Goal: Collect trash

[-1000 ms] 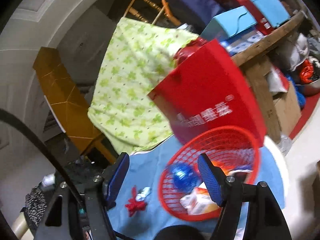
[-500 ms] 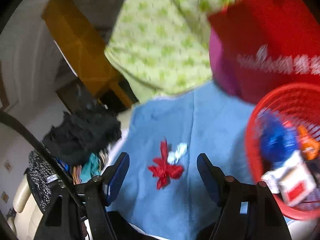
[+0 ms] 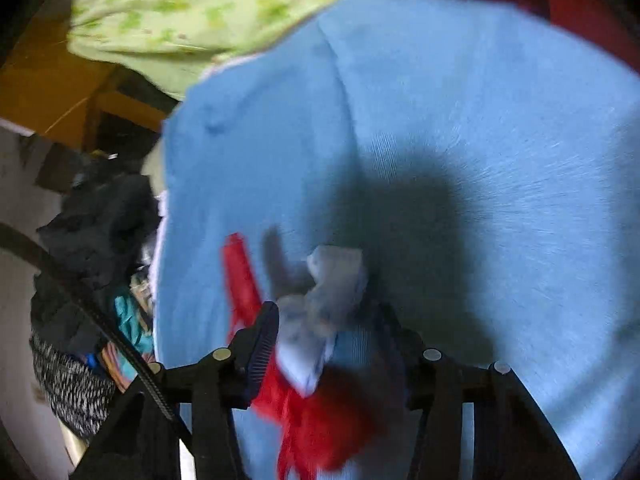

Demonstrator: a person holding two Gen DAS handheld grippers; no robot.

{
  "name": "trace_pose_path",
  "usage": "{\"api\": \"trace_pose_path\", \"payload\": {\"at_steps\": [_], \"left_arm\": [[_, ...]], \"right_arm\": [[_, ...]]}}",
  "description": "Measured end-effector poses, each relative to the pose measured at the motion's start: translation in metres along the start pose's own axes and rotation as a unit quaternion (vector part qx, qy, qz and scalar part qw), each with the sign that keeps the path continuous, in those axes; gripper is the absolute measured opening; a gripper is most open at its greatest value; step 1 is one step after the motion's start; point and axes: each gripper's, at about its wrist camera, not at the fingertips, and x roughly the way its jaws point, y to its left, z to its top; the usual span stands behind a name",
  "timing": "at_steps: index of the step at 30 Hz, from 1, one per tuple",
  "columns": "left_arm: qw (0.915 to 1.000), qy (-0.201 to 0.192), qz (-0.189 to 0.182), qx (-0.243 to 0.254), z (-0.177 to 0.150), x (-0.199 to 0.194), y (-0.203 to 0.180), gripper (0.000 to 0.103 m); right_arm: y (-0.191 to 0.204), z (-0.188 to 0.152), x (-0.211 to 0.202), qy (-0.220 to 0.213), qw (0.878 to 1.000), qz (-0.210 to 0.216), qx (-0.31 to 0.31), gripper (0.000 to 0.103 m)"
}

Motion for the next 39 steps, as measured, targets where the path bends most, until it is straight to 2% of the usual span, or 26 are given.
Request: {"api": "trace_pose_path", "payload": {"at_steps": [1, 3, 6, 9, 10, 12, 16, 19, 21, 22, 24, 26, 32, 39], "left_arm": [[1.0000, 0.001, -0.003, 0.000, 0.004, 0.003, -0.001, 0.068], [0.9999, 0.003, -0.016, -0.004, 0.011, 0.008, -0.002, 0.068], [0.9987, 0.011, -0.045, -0.020, 0.027, 0.022, -0.011, 0.068], [0.9972, 0.026, -0.065, -0.026, 0.043, 0.046, -0.030, 0.073], [0.9967, 0.037, -0.066, -0.031, 0.049, 0.059, -0.039, 0.073], [0.9954, 0.056, -0.068, -0.039, 0.057, 0.079, -0.050, 0.074], [0.9924, 0.094, -0.046, -0.066, 0.064, 0.124, -0.065, 0.074], [0.9931, 0.087, -0.024, -0.074, 0.066, 0.138, -0.069, 0.074], [0.9923, 0.091, -0.020, -0.081, 0.067, 0.146, -0.067, 0.059], [0.9919, 0.091, -0.016, -0.087, 0.067, 0.148, -0.066, 0.058], [0.9923, 0.086, -0.008, -0.089, 0.068, 0.145, -0.065, 0.045], [0.9932, 0.083, -0.004, -0.081, 0.067, 0.139, -0.068, 0.041], [0.9959, 0.052, 0.005, -0.074, 0.062, 0.101, -0.068, 0.040], [0.9985, -0.041, 0.030, -0.021, 0.057, 0.014, -0.079, 0.040]], "right_arm": [[0.002, 0.000, 0.003, -0.009, 1.000, -0.012, -0.013, 0.032], [0.005, -0.002, -0.006, -0.032, 0.999, -0.010, -0.030, 0.025], [0.007, -0.012, -0.050, -0.120, 0.991, -0.008, -0.061, 0.024], [0.013, -0.033, -0.100, -0.194, 0.975, -0.019, -0.106, 0.025], [0.014, -0.046, -0.120, -0.225, 0.966, -0.021, -0.125, 0.025], [0.017, -0.067, -0.144, -0.262, 0.953, -0.036, -0.145, 0.025], [0.014, -0.117, -0.184, -0.312, 0.935, -0.043, -0.164, 0.025], [0.008, -0.148, -0.203, -0.335, 0.925, -0.053, -0.171, 0.025], [0.001, -0.169, -0.213, -0.344, 0.923, -0.044, -0.166, 0.024], [-0.001, -0.178, -0.217, -0.348, 0.922, -0.036, -0.165, 0.024], [-0.007, -0.193, -0.221, -0.352, 0.921, -0.020, -0.166, 0.024], [-0.011, -0.209, -0.219, -0.352, 0.920, -0.003, -0.171, 0.024], [-0.012, -0.224, -0.201, -0.342, 0.918, -0.012, -0.198, 0.024], [-0.015, -0.224, -0.199, -0.347, 0.917, -0.007, -0.197, 0.024]]}}
